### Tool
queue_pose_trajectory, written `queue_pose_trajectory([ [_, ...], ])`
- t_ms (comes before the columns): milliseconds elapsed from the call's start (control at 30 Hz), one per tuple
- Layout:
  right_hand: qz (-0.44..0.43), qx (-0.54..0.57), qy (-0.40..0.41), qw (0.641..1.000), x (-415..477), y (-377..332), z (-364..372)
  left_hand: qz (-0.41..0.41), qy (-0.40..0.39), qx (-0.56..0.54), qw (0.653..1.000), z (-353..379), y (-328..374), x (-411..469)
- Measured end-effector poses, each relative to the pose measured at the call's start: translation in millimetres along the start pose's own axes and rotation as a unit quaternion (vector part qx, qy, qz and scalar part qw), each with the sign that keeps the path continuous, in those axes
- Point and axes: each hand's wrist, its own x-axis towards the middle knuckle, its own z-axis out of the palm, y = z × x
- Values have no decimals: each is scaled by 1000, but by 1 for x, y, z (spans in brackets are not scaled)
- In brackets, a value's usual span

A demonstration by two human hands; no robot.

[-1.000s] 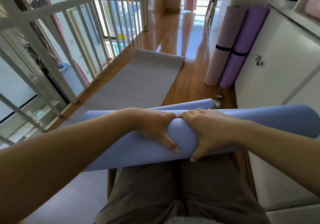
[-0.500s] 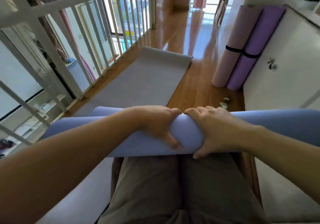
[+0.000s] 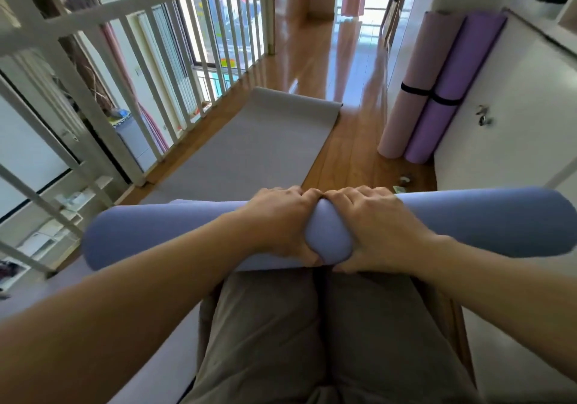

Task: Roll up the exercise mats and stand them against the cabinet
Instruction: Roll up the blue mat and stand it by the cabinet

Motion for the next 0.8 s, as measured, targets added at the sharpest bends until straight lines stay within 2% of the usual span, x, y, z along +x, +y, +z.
queue_pose_trajectory([
  [267, -81, -107, 28, 991, 15, -1, -53, -52, 113, -7, 992, -22, 6, -27],
  [333, -90, -113, 30, 989, 12, -7, -63, -53, 117, 0, 992, -29, 8, -35],
  [533, -94, -70, 7, 993, -22, -22, -62, -21, 68, 27, 997, -29, 23, -64],
  [600, -85, -36, -20, 995, -38, -29, -48, -22, 13, 37, 999, -20, 33, -68],
  [667, -72, -6, -52, 996, -51, -35, -31, -17, -27, 22, 999, -3, 43, -71],
  [800, -52, 34, -78, 995, -57, -34, -13, 12, -35, -26, 999, 10, 44, -70],
])
